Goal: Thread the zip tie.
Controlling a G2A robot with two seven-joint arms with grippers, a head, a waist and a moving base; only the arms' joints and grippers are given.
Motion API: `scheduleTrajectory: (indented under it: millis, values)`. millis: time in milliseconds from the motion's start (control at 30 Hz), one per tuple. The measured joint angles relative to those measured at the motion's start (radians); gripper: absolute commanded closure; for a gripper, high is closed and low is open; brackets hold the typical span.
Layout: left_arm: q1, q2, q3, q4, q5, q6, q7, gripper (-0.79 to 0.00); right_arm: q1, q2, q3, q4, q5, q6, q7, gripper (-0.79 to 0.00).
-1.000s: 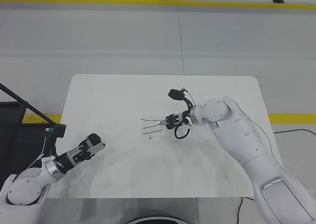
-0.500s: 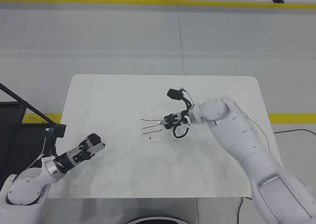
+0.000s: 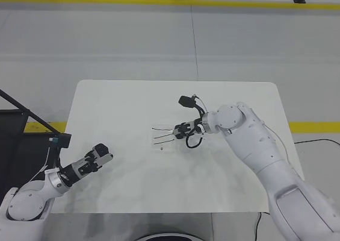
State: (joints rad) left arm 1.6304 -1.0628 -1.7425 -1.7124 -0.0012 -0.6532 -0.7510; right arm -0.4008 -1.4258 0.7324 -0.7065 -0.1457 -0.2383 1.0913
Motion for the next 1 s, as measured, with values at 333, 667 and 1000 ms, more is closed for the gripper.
scheduleTrajectory:
  millis: [333,667,1000]
  values:
    - [0.0,0.0,0.0,0.0,0.0,0.0,0.0,-0.785,0.004,-0.004,0.007,0.012,0.007,-0.021,0.008,0.0]
    - [0.0,0.0,0.0,0.0,0.0,0.0,0.0,-0.785,-0.013,0.021,0.06,-0.029,0.026,-0.085,0.037,0.0]
    - [-0.037,0.014,0.009,-0.038,0.037,-0.032,-0.08,-0.785,-0.11,0.091,0.156,-0.331,-0.052,-0.071,0.106,0.0]
